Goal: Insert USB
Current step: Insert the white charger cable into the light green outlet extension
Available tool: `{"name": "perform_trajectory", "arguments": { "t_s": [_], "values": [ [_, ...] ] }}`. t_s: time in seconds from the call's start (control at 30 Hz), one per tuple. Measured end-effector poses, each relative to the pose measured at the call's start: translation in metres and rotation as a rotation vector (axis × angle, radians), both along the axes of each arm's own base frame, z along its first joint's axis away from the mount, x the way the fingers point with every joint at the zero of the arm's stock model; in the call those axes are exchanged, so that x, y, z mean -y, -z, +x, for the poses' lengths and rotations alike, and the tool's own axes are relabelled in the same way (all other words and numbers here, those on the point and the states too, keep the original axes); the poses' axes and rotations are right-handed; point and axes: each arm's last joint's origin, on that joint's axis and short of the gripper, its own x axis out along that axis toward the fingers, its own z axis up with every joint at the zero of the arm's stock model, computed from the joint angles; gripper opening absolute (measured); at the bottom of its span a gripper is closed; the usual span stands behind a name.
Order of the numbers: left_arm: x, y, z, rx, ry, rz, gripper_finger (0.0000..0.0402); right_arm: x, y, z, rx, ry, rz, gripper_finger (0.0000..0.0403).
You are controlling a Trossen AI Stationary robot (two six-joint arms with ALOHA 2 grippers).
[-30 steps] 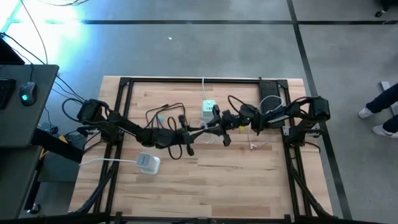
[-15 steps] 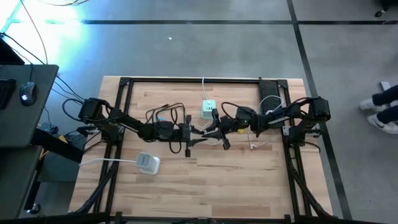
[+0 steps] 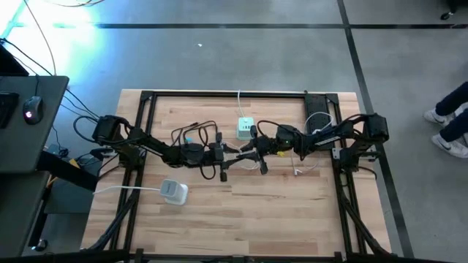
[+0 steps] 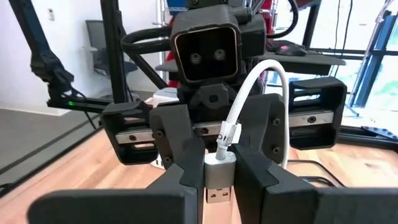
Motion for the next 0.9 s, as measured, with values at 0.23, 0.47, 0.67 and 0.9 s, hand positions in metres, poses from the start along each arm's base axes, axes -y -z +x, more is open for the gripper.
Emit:
{"name": "perform_trajectory", "arguments": {
  "t_s": [0.23,0.47,0.67,0.9],
  "values": [
    [-0.0006,0.0007,-0.0003,-0.007,-0.033,0.003,0.0027,0.0005,0.0012,0.0,-0.014,0.007,0.007,0.0034],
    [0.0005,0.0019,-0.0006,-0.021,-0.042,0.008,0.0017,0.0012,0.0039,0.0001,-0.044,0.047,0.014,0.0087],
    [0.0005,0.0031,-0.0007,-0.032,-0.041,0.007,0.0017,0.0012,0.0032,0.0,-0.032,0.047,0.011,0.0104],
    [0.0009,0.0035,-0.0006,-0.04,-0.028,0.007,0.0016,0.0012,0.0034,-0.0002,-0.026,0.045,-0.016,0.0106]
  ]
}}
